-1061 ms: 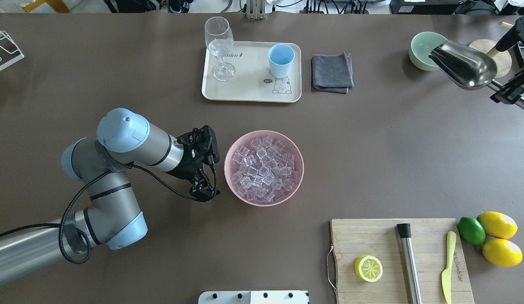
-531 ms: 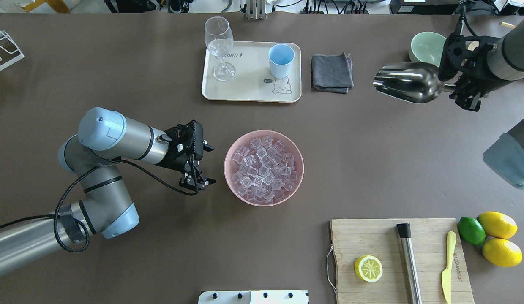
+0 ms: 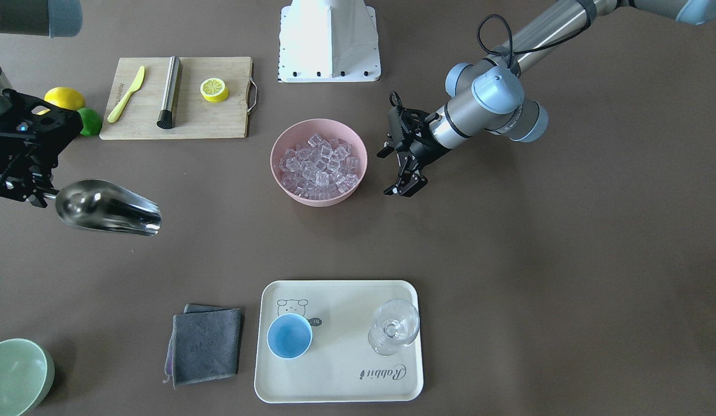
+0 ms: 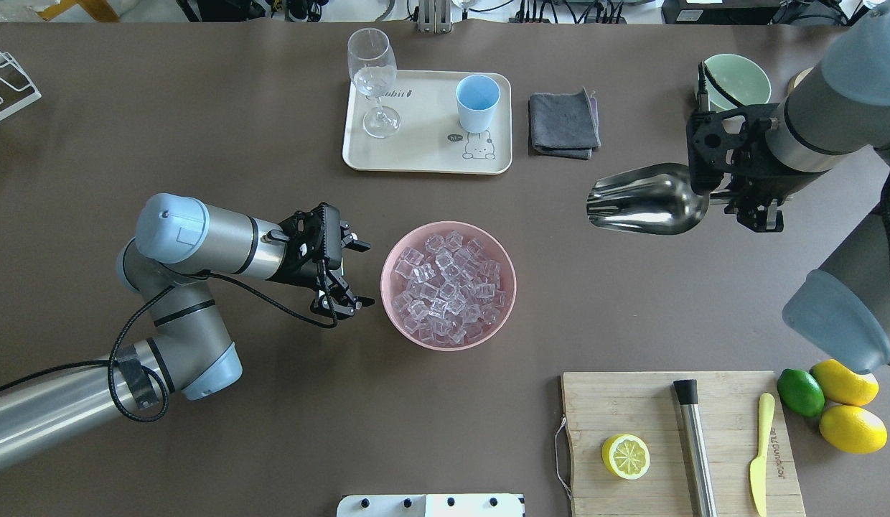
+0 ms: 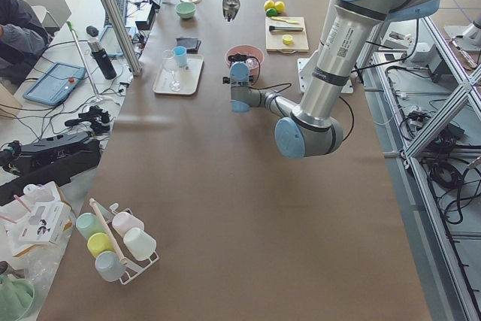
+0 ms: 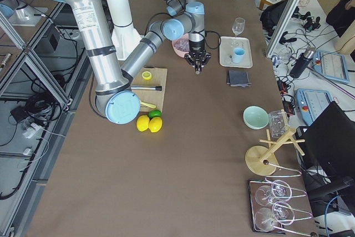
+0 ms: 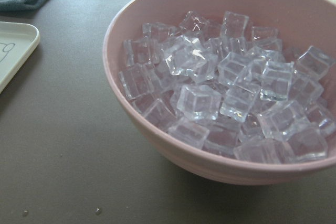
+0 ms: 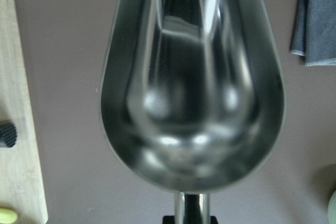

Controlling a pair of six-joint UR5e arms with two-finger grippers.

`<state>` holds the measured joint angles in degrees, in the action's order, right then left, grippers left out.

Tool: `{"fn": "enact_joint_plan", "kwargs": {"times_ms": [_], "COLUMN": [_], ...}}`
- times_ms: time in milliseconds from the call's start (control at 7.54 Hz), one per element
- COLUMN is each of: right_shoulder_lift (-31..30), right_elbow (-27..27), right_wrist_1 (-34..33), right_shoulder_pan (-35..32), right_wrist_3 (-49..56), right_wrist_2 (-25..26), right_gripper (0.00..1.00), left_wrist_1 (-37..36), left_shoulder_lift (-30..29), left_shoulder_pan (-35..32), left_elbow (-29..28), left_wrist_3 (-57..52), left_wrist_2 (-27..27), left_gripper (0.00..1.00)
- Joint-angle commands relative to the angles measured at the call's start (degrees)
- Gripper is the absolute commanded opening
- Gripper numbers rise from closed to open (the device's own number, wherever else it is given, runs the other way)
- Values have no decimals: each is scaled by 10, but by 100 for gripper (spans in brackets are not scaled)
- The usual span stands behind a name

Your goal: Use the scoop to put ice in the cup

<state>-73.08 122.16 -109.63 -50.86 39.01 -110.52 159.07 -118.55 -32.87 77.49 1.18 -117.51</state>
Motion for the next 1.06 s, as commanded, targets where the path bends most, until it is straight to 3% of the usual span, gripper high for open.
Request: {"fn": "enact_joint_plan", "kwargs": {"times_ms": [0, 398, 531, 663, 929], "right_shoulder_lift": [73, 172, 200, 250, 275], "right_elbow": [81, 72, 42, -29, -70], "right_wrist_1": [-225, -351, -372, -383, -381], "right_shoulder_pan": [33, 113, 114, 114, 140], "right_wrist_3": [71, 77, 84, 85, 78], "right_wrist_2": [-3, 118, 127, 134, 168], "right_gripper": [0, 0, 0, 0, 0], "left_wrist_1": [5, 4, 4, 4, 6], "left_shoulder_lift": [-17, -26, -26, -27, -28], "left_shoulder_pan": [13, 39, 42, 43, 49], "left_elbow": [-10, -9, -9, -8, -8], "left_wrist_3": [35, 73, 72, 72, 71], "left_wrist_2": [1, 1, 0, 0, -3], "left_gripper": [98, 98, 98, 98, 98]}}
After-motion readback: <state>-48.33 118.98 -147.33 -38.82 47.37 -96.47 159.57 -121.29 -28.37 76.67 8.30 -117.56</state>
